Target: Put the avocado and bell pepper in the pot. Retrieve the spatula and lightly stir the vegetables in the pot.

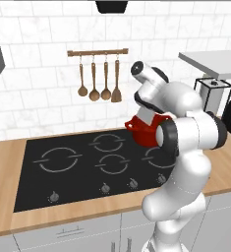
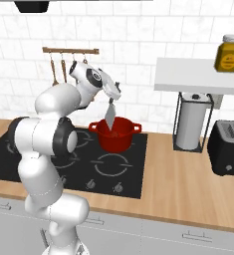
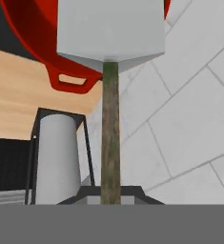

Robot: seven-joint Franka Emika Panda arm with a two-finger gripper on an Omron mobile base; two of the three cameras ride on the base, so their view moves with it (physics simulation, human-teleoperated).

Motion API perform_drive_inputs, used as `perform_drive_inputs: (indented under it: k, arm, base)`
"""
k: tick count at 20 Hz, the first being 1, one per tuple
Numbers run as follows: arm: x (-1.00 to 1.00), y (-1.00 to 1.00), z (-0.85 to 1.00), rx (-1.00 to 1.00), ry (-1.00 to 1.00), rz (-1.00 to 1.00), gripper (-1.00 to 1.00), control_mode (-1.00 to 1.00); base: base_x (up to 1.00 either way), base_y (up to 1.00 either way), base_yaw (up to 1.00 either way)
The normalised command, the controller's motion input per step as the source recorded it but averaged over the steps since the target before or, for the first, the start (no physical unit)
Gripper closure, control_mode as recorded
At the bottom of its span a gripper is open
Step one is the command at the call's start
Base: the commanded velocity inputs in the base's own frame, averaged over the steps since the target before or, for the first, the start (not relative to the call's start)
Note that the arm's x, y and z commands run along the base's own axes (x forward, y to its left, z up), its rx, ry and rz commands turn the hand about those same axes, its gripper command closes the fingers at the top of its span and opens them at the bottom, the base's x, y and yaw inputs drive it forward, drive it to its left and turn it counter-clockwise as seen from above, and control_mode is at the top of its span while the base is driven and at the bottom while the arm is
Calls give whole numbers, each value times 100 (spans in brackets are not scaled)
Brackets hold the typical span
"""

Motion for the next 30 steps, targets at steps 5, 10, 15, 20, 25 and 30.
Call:
perform_drive_inputs:
  k: [5,10,15,20,25,30]
  arm:
    - [9,0,-3,-14,0,2,100,-100]
    - [21,0,-9,-14,1,8,100,-100]
    - [23,6,-7,-6,3,6,100,-100]
    - [29,3,-7,0,1,5,100,-100]
    - [25,0,-9,0,2,4,100,-100]
    - [4,0,-34,0,0,5,100,-100]
  base:
    - [0,0,0]
    - [0,0,0]
    - [0,0,0]
    - [0,0,0]
    - [0,0,0]
    - [0,0,0]
